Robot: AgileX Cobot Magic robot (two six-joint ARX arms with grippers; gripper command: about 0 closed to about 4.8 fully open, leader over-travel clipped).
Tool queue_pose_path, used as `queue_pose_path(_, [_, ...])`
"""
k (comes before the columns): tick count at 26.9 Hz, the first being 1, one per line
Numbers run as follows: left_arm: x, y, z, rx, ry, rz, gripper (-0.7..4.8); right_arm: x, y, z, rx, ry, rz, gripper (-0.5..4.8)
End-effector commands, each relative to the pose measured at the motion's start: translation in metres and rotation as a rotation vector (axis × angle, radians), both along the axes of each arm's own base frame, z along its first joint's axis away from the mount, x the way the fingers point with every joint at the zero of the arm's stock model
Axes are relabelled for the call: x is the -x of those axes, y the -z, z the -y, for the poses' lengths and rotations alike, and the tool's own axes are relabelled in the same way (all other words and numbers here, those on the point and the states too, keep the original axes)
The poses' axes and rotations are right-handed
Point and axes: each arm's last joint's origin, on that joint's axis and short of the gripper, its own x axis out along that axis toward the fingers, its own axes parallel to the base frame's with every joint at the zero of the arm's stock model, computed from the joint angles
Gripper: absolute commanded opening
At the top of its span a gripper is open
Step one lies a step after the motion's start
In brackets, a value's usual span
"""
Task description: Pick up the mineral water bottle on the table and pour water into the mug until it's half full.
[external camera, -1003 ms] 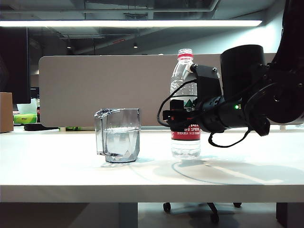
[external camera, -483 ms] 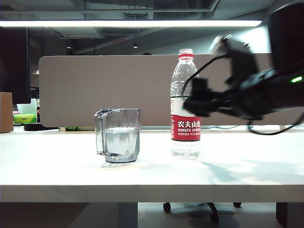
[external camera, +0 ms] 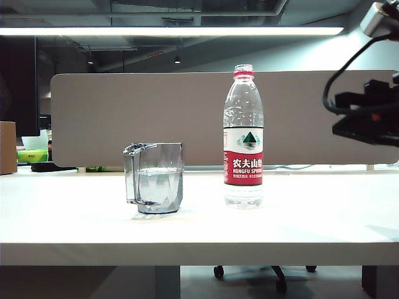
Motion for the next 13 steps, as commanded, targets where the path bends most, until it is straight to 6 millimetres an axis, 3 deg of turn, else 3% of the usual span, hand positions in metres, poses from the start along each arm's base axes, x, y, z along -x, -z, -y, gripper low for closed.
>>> queue_pose_path(1, [0.002, -0.003, 0.0, -0.001, 0.001, 0.023, 0.21, 0.01, 0.002, 0.006, 0.001, 0.022, 0.0, -0.07])
queue_pose_path(8, [0.002, -0.003, 0.0, -0.001, 0.0, 0.024, 0.22, 0.02, -0.003, 0.017, -0.011, 0.065, -0.003, -0.07])
queue_pose_path(13, [0.002, -0.003, 0.0, -0.001, 0.0, 0.024, 0.22, 0.024, -0.004, 0.039, -0.063, 0.175, -0.061, -0.07])
